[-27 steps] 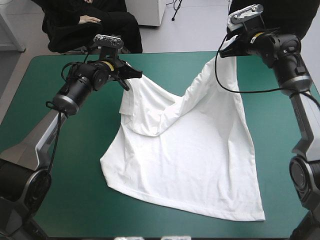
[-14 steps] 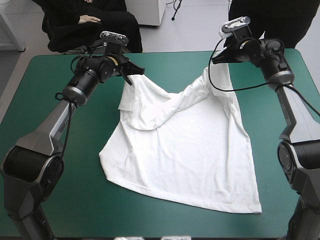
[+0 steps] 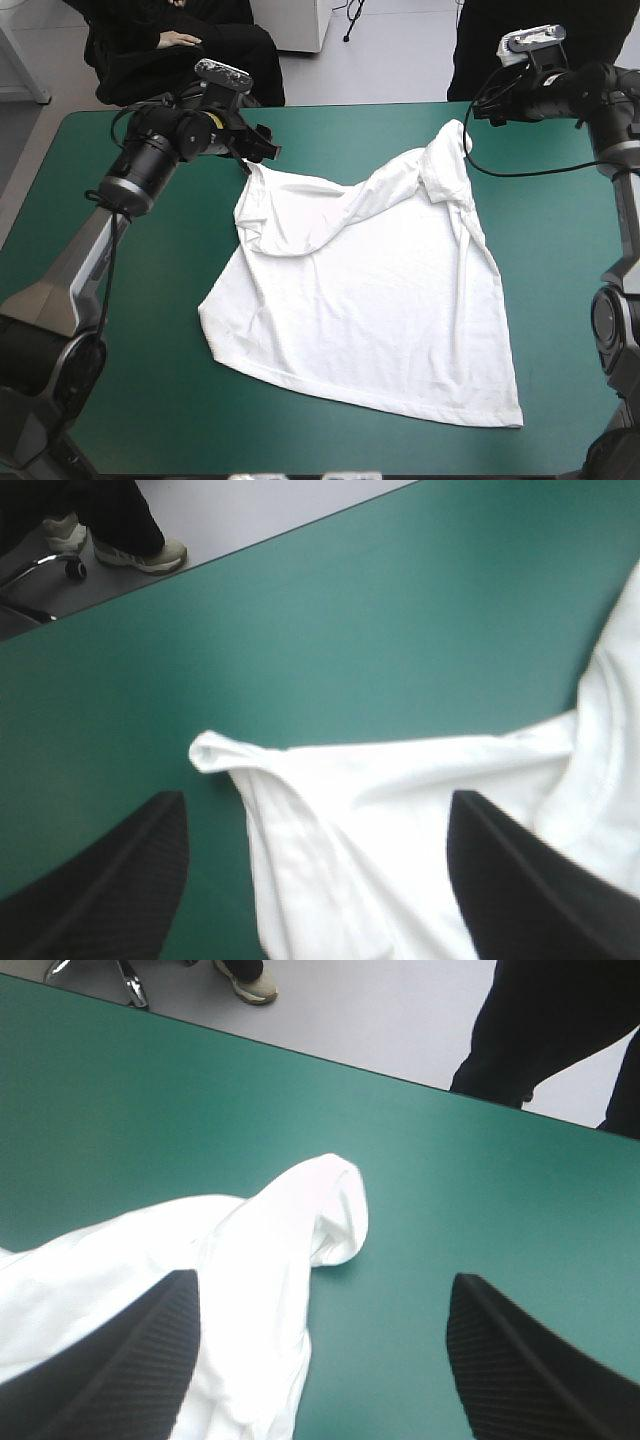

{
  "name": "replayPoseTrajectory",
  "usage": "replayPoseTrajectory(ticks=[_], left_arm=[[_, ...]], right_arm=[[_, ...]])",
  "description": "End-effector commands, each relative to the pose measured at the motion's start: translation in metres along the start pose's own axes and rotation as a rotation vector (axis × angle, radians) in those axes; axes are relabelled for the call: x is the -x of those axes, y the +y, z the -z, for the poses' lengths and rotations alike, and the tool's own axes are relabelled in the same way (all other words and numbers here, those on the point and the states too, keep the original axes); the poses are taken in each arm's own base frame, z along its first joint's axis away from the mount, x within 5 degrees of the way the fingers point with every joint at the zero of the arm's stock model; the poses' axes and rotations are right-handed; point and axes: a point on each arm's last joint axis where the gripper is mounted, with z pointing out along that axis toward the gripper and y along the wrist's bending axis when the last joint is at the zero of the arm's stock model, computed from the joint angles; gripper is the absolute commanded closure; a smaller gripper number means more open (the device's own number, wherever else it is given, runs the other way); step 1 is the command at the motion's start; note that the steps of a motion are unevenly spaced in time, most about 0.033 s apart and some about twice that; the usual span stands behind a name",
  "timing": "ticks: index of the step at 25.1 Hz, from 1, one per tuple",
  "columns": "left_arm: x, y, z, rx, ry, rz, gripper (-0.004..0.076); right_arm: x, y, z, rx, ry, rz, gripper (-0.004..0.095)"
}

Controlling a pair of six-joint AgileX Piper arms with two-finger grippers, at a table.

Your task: Fold the cloth

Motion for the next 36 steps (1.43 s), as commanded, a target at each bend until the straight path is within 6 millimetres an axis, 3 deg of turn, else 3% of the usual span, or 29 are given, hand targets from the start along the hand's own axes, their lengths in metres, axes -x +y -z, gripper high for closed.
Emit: replayPoseTrajectory(ticks=[1,7,11,14,18,21,24,28,36], left_arm=[[0.016,0.002,0.077,-0.004,-0.049,0.006,0.0194],[0.004,-0.001,0.134,-0.021,0.042,0.033,0.0197],[-0.010,-0.003,0.173,-0.011,0.086,0.068,0.0197],[-0.032,-0.004,0.194,0.010,0.132,0.078,0.0197],[-0.061,-0.005,0.202,0.043,0.177,0.089,0.0197],[-0.082,-0.009,0.191,0.031,0.223,0.089,0.0197],[-0.109,-0.014,0.164,0.015,0.307,0.070,0.0197],[-0.156,-0.018,0.102,0.007,0.510,0.031,0.0197],[-0.189,-0.024,0.010,-0.044,0.707,0.028,0.0247]], right_arm=[[0.020,0.013,0.063,0.028,-0.081,0.033,0.0246],[0.018,0.041,0.113,0.058,-0.088,0.089,0.0246],[-0.003,0.055,0.144,0.006,-0.054,0.083,0.0246],[-0.030,0.061,0.171,-0.060,-0.024,0.020,0.0246],[-0.055,0.067,0.202,-0.100,-0.029,0.004,0.0246],[-0.067,0.071,0.223,-0.126,-0.054,0.017,0.0246],[-0.078,0.074,0.235,-0.147,-0.065,0.000,0.0246],[-0.086,0.074,0.240,-0.170,-0.048,-0.001,0.0249],[-0.086,0.074,0.238,-0.166,-0.041,-0.004,0.0260]])
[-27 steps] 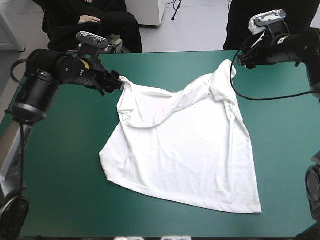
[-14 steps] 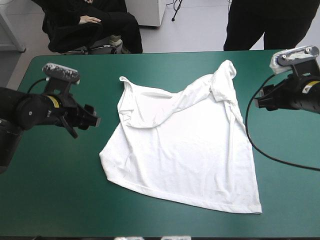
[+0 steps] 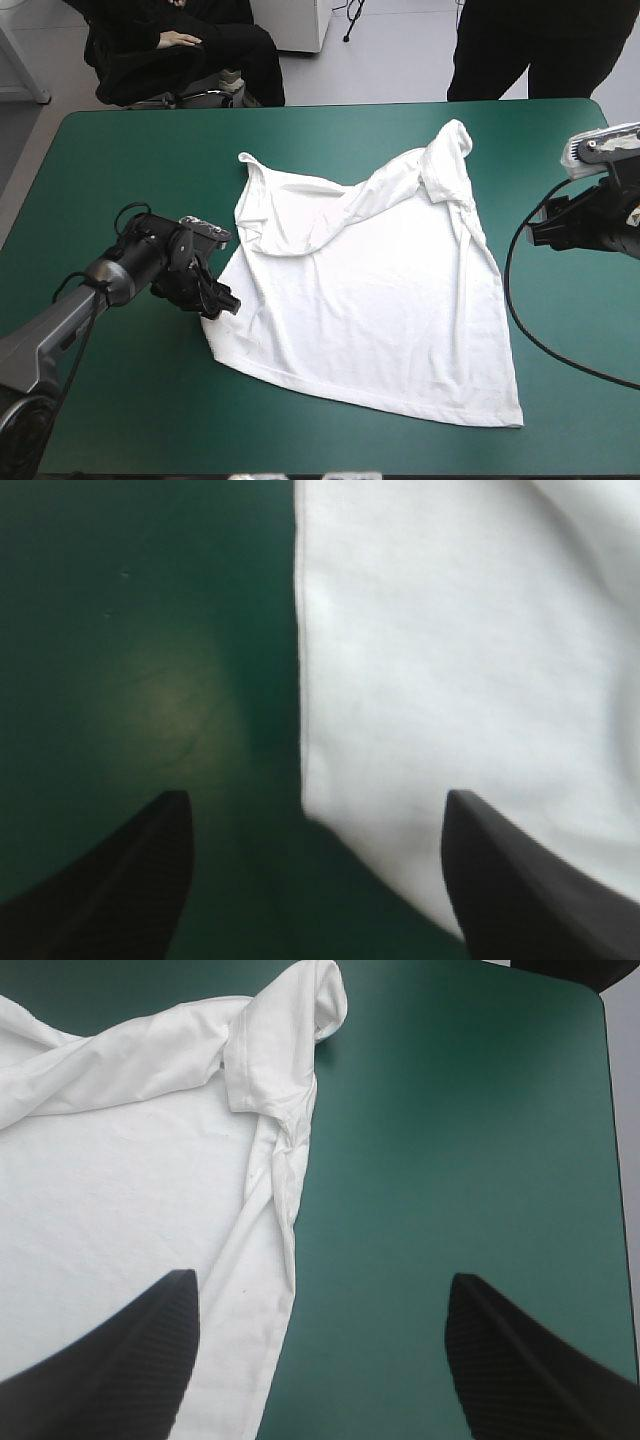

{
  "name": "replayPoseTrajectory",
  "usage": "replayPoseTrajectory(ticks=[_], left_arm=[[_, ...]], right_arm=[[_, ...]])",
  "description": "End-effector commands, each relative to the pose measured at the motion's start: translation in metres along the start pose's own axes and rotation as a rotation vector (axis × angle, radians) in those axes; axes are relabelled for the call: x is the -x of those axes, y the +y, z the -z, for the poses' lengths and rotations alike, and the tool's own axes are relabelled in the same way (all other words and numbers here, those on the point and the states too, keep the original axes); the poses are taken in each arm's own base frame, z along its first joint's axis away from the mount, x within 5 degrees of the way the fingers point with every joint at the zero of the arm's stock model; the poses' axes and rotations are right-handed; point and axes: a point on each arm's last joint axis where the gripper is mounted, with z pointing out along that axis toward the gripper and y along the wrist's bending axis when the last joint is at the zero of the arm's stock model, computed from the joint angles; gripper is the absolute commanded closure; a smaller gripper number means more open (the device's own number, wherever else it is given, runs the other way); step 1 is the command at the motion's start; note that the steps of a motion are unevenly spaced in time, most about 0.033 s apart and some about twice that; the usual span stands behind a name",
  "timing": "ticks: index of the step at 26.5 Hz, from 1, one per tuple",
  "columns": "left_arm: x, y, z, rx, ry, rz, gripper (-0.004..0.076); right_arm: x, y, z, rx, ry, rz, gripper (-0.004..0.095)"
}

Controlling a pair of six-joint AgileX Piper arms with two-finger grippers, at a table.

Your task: Fold the cloth

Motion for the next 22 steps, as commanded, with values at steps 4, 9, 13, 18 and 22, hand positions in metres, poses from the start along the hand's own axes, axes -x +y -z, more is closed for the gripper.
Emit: replayPoseTrajectory(ticks=[4,9,13,18,22], left_arm=[[0.014,-0.006,-0.019,-0.072,0.000,0.014,0.0317],[0.014,-0.010,-0.021,-0.120,0.006,0.017,0.0450],[0.014,-0.010,-0.021,-0.118,0.006,0.016,0.0630],[0.014,-0.010,-0.021,-0.116,0.004,0.015,0.0739],[0.015,-0.009,-0.021,-0.111,0.000,0.012,0.0741]], right_arm=[[0.007,-0.001,0.008,-0.019,-0.074,0.013,0.0260],[-0.003,0.001,0.000,0.007,0.008,0.033,0.0260],[-0.023,0.006,-0.006,0.042,0.128,0.044,0.0260],[-0.048,0.019,-0.005,0.091,0.205,0.053,0.0260],[-0.072,0.034,-0.008,0.172,0.248,0.028,0.0260]])
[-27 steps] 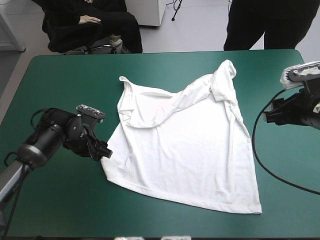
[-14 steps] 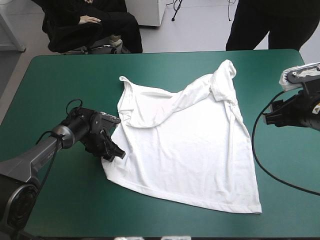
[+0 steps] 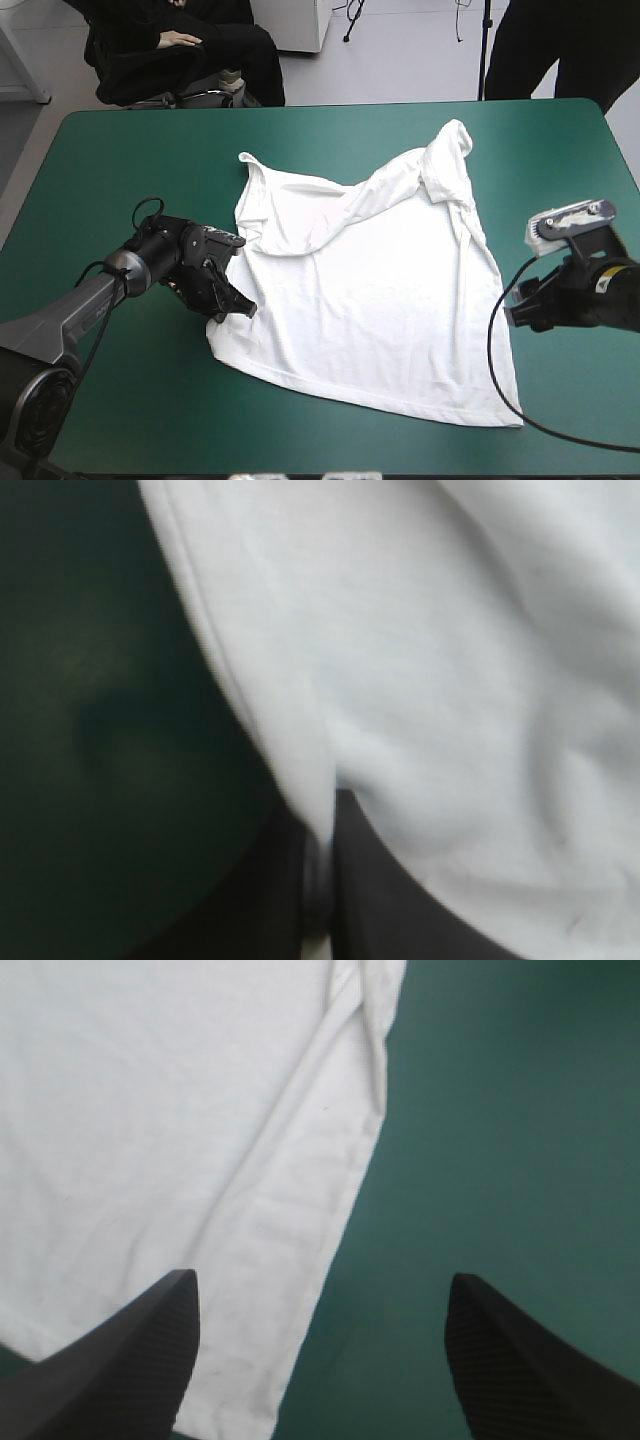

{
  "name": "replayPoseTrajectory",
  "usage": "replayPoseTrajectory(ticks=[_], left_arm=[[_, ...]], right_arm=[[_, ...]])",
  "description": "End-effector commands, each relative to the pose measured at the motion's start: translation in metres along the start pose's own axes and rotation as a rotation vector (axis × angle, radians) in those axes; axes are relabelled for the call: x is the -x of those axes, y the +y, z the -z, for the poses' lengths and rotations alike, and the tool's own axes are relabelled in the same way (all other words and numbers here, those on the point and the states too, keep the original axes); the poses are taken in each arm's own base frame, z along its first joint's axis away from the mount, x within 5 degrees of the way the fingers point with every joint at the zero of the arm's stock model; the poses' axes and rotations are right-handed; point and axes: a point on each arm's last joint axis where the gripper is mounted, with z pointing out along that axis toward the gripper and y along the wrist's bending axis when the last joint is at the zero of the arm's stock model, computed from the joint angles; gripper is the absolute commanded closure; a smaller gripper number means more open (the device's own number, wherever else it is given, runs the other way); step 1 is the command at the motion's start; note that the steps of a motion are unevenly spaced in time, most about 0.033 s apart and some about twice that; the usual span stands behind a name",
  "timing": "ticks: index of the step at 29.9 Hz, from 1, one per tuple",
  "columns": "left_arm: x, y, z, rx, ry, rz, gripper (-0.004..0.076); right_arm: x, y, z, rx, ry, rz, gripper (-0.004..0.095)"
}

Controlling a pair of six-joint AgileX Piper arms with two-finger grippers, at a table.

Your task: Fold the cloth

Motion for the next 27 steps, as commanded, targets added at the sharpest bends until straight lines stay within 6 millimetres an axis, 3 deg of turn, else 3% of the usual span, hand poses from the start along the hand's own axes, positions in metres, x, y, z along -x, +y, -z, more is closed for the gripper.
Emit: replayPoseTrajectory(ticks=[1,11,16,21,27], left_arm=[[0.005,0.001,0.008,0.024,-0.065,-0.013,0.0741],[0.006,0.001,0.008,0.026,-0.069,-0.014,0.0741],[0.006,0.001,0.008,0.027,-0.071,-0.014,0.0741],[0.006,0.001,0.008,0.027,-0.071,-0.014,0.0741],[0.006,0.001,0.008,0.025,-0.071,-0.011,0.0741]], right_arm=[[-0.014,0.010,-0.002,0.051,0.008,-0.046,0.0260],[-0.069,0.015,-0.065,0.058,0.293,-0.028,0.0310],[-0.093,0.019,-0.093,0.078,0.334,-0.041,0.0310],[-0.106,0.023,-0.118,0.101,0.376,-0.071,0.0310],[-0.106,0.023,-0.146,0.115,0.466,-0.072,0.0316]])
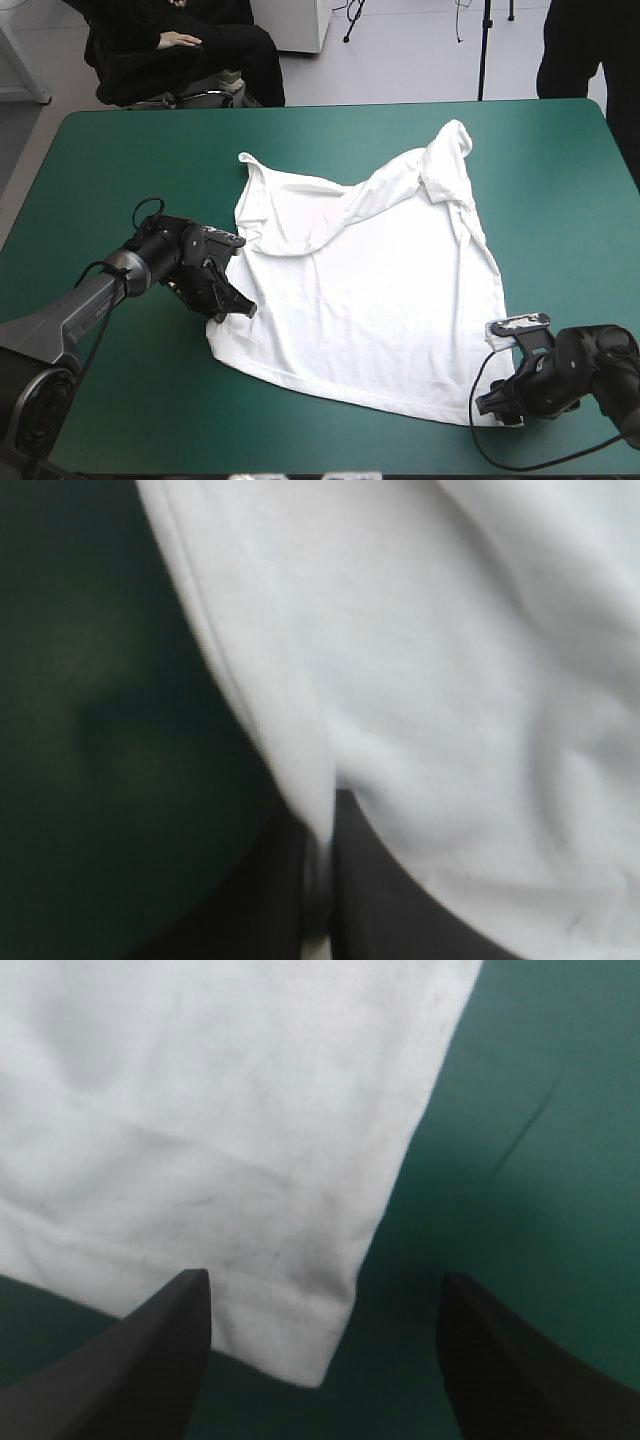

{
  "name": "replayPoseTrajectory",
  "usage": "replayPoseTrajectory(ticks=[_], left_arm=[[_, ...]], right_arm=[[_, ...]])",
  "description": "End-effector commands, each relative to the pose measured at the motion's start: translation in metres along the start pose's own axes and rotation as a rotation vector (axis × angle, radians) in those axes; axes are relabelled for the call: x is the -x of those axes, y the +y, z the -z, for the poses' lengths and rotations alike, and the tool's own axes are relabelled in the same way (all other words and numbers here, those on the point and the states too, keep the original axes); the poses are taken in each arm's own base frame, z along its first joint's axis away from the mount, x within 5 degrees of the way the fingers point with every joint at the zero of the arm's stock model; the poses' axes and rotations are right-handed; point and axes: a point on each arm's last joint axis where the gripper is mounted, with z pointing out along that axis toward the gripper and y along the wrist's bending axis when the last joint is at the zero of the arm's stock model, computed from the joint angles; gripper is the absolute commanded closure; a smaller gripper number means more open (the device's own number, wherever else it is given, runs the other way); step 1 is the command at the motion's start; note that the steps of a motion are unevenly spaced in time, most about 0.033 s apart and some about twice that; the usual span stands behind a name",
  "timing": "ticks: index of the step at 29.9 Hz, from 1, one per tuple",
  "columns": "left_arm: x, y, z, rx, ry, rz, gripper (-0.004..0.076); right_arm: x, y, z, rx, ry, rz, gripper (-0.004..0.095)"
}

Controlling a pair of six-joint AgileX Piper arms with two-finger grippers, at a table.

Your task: Fold the cloth

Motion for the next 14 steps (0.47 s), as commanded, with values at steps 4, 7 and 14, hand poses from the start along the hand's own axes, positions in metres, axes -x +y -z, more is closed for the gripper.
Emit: replayPoseTrajectory(ticks=[4,7,14], left_arm=[[0.006,0.001,0.008,0.023,-0.071,-0.001,0.0741],[0.005,0.001,0.008,0.022,-0.069,-0.001,0.0741],[0.005,0.001,0.008,0.022,-0.068,-0.001,0.0741]], right_arm=[[0.017,-0.001,-0.018,0.026,0.057,0.012,0.0388],[0.021,0.000,-0.027,0.044,0.104,0.021,0.0496],[0.026,-0.001,-0.036,0.056,0.115,0.032,0.0705]])
